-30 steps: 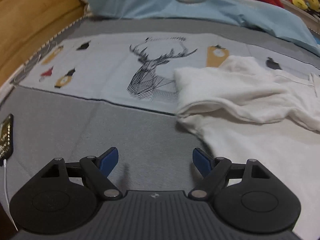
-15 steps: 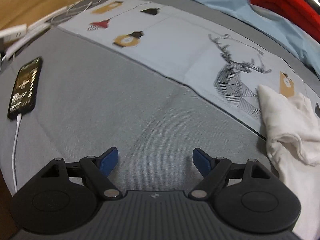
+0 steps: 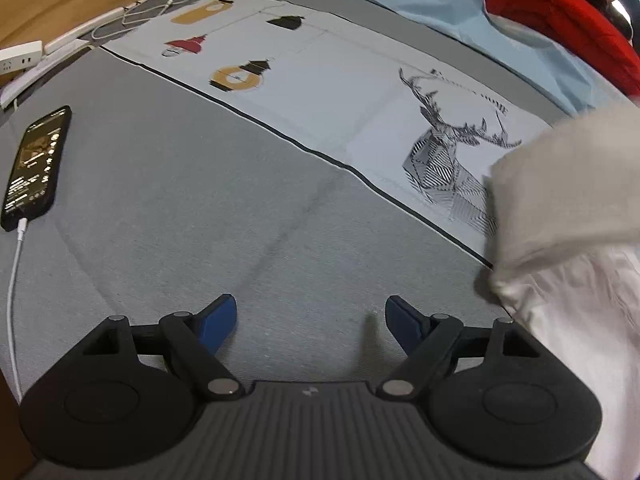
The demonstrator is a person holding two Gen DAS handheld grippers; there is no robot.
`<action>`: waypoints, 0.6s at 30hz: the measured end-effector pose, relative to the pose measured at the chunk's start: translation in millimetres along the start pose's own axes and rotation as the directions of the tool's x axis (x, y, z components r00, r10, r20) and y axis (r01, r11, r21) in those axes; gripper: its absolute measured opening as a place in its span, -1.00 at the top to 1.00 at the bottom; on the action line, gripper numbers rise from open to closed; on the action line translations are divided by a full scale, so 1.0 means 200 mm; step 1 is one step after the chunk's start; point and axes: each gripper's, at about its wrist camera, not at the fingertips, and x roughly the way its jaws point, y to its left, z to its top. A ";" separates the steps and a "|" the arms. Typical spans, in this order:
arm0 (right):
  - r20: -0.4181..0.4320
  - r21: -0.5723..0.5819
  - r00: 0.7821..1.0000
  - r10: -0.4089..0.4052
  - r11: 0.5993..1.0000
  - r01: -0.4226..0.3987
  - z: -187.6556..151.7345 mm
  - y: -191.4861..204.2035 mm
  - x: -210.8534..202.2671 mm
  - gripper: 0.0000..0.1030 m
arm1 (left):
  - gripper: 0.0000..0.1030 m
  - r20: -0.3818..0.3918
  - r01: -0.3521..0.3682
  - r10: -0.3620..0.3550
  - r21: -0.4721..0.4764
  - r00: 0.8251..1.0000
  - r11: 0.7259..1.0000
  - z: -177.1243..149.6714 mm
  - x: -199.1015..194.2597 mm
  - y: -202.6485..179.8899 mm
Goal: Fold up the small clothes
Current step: 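Grasp the shirt edge with the right gripper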
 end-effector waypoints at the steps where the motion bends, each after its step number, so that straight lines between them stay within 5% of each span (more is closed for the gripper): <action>1: -0.053 -0.006 0.998 -0.029 1.000 0.029 -0.07 -0.12 0.09 0.88 | -0.66 -0.004 -0.009 0.009 0.008 1.000 1.000 -0.01 0.01 -0.02; 5: -0.270 0.047 0.955 -0.123 0.989 0.141 -0.53 -0.65 0.53 0.87 | -0.66 -0.002 -0.033 0.033 0.058 0.999 0.998 -0.02 0.04 -0.13; 7: -0.282 0.072 0.948 -0.150 0.982 0.176 -0.68 -0.77 0.63 0.88 | -0.66 0.005 -0.050 0.049 0.099 0.999 0.994 -0.03 0.05 -0.19; 13: -0.178 0.126 0.984 0.014 0.992 0.009 -0.74 -0.89 0.58 0.87 | -0.66 0.029 -0.051 0.047 0.165 0.998 0.985 -0.04 0.07 -0.34; 18: -0.105 0.084 0.983 0.151 0.986 -0.142 -0.68 -0.89 0.47 0.86 | -0.66 0.050 -0.037 0.027 0.220 0.998 0.975 -0.05 0.07 -0.46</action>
